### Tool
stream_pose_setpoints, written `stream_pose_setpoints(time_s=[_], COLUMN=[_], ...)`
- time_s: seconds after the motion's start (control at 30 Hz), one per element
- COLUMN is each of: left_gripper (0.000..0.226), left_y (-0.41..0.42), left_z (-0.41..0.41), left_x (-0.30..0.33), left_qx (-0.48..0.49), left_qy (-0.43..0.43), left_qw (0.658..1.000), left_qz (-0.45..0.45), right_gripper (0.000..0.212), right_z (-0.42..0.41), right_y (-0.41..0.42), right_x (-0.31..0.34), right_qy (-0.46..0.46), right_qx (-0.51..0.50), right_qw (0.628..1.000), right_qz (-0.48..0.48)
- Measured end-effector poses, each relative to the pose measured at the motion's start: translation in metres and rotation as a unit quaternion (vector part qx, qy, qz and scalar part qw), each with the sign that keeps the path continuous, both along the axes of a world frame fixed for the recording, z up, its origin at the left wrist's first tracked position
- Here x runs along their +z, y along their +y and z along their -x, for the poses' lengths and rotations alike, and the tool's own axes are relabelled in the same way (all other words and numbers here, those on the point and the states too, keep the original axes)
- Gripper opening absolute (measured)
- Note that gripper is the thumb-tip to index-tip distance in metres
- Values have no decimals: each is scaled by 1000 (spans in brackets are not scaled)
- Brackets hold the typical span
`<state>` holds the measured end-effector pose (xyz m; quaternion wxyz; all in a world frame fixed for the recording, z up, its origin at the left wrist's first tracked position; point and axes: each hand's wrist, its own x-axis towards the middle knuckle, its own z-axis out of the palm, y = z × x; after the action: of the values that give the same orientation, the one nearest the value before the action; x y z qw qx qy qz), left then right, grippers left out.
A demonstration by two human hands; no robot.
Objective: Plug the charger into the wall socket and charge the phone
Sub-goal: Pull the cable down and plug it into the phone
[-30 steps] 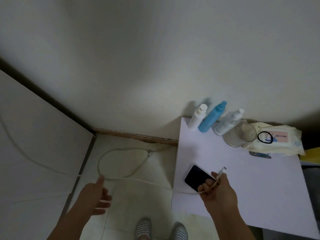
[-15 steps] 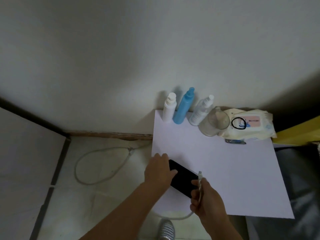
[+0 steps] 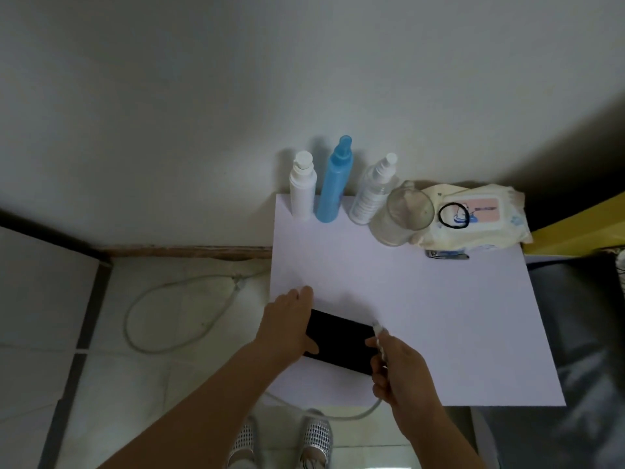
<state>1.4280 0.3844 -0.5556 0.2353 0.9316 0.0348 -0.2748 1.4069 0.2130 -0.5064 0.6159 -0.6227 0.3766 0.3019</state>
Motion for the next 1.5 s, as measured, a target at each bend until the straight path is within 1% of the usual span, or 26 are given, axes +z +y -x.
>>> stream_pose_setpoints(time_s=[0.03, 0.1, 0.13, 0.2, 0.27, 0.37, 0.47, 0.53, 0.6, 0.7, 0.87, 1.07, 1.27, 1.4, 1.5], left_gripper=[46, 37, 34, 26, 23, 22, 24, 19, 20, 25, 22, 24, 24, 22, 21], left_y=[5, 17, 22, 31, 38, 51, 67, 76, 83, 88, 89, 92, 90, 90, 89], left_z=[1, 3, 5, 10, 16, 20, 20, 20, 19, 17, 14, 14, 15, 14, 12], left_x=[3, 11, 15, 22, 27, 31, 36, 40, 44, 48, 54, 56, 56, 58, 60], left_qx=[46, 137, 182, 269, 330, 375, 398, 407, 418, 438, 451, 462, 466, 455, 447], left_qy=[3, 15, 17, 7, -9, -21, -24, -20, -15, -6, -2, -11, -6, 7, 14], left_qw=[997, 976, 959, 914, 872, 828, 797, 779, 759, 732, 711, 699, 704, 717, 726], left_qz=[65, 170, 217, 305, 362, 417, 454, 478, 499, 522, 539, 546, 536, 528, 522], right_gripper=[30, 29, 27, 25, 25, 22, 22, 23, 23, 21, 28, 28, 31, 34, 30], right_z=[0, -2, -4, -7, -10, -15, -21, -25, -28, -31, -34, -34, -35, -40, -43], right_y=[-1, -3, -4, -6, -6, -6, -3, 0, 5, 11, 18, 19, 21, 17, 15], right_x=[1, 3, 5, 7, 9, 13, 20, 27, 35, 46, 57, 61, 64, 68, 69], right_qy=[-8, -25, -34, -48, -57, -76, -110, -132, -149, -158, -182, -196, -206, -197, -176], right_qx=[6, 17, 24, 42, 64, 113, 181, 225, 254, 271, 263, 242, 303, 375, 407], right_qw=[1000, 999, 999, 997, 994, 986, 969, 955, 945, 943, 943, 946, 926, 902, 892], right_qz=[6, 20, 27, 45, 63, 94, 130, 144, 139, 107, 93, 88, 91, 88, 85])
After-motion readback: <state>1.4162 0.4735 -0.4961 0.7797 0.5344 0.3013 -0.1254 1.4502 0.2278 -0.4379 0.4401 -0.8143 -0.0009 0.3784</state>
